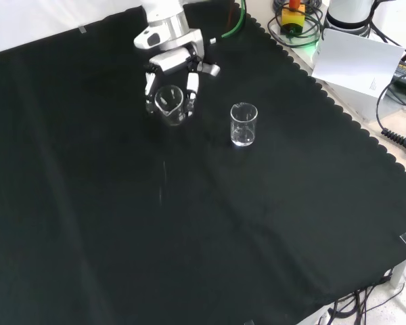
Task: Place the beaker back on the table.
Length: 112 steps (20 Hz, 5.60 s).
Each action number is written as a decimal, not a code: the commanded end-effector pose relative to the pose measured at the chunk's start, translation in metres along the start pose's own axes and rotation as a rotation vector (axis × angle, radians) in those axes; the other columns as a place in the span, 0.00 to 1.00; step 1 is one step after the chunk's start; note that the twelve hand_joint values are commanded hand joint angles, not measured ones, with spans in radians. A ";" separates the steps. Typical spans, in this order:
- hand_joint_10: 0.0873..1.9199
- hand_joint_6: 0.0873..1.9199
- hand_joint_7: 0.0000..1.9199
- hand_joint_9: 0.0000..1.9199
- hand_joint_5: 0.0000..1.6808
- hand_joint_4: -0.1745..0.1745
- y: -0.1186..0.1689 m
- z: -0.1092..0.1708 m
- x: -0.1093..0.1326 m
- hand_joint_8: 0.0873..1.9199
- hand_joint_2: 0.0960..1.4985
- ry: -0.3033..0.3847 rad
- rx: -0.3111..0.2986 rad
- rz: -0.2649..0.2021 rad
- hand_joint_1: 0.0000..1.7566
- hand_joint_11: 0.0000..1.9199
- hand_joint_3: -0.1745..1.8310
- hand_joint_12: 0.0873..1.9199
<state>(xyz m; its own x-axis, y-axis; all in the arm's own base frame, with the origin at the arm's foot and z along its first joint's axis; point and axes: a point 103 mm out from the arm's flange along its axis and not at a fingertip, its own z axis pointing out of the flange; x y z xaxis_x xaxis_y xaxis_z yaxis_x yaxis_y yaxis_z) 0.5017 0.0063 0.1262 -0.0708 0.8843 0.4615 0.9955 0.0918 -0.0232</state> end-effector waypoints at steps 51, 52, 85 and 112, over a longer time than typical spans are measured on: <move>0.00 0.37 0.57 0.71 0.72 0.17 0.007 0.052 -0.021 0.36 0.70 0.071 0.038 -0.008 0.72 0.59 0.05 0.38; 0.00 0.37 0.57 0.70 0.72 0.17 0.008 0.052 -0.021 0.36 0.70 0.073 0.040 -0.008 0.72 0.59 0.05 0.38; 0.00 0.01 0.08 0.31 0.16 0.41 -0.008 0.034 -0.029 0.28 0.60 -0.007 0.246 0.032 0.54 0.06 0.00 0.68; 0.00 0.00 0.06 0.28 0.17 0.38 -0.122 -0.165 0.040 0.29 0.62 -0.366 0.160 0.178 0.46 0.01 0.00 0.71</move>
<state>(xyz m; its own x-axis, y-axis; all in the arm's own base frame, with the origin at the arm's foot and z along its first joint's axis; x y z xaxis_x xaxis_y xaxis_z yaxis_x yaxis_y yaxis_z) 0.4463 -0.0398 0.2566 -0.0280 0.9700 0.2417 0.9873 0.0647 -0.1452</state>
